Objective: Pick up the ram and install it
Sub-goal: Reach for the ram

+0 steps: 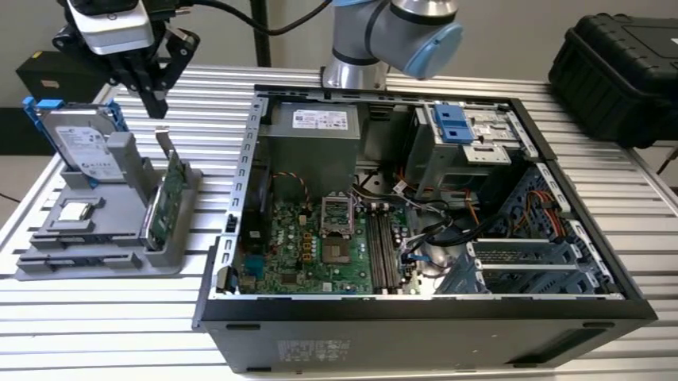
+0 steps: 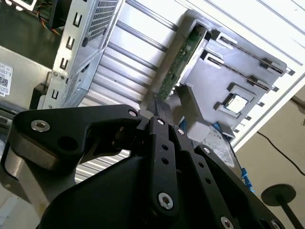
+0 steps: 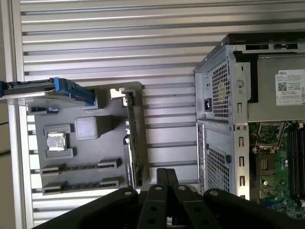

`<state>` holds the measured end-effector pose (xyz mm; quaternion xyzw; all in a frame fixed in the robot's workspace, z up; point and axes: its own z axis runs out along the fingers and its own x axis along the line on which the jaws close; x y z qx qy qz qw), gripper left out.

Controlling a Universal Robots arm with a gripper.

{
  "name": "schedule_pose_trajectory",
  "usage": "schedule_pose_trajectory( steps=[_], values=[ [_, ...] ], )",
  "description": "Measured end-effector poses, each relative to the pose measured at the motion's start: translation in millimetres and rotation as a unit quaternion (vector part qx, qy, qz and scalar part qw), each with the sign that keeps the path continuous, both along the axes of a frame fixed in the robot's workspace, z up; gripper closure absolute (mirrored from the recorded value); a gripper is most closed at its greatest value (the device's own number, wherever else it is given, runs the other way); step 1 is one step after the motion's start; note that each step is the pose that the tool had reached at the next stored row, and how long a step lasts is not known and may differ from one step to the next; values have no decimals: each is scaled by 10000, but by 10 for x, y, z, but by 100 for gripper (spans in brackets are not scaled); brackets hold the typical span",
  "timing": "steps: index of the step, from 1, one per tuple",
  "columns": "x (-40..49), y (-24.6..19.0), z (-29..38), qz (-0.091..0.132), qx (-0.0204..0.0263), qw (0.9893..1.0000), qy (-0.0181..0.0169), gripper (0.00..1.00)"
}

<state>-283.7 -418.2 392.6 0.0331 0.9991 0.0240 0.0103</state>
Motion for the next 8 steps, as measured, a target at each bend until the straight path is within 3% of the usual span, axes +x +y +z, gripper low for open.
schedule_pose_trajectory(
  steps=[8],
  values=[
    [-157,-23,0,7,0,10000,0,100]
  ],
)
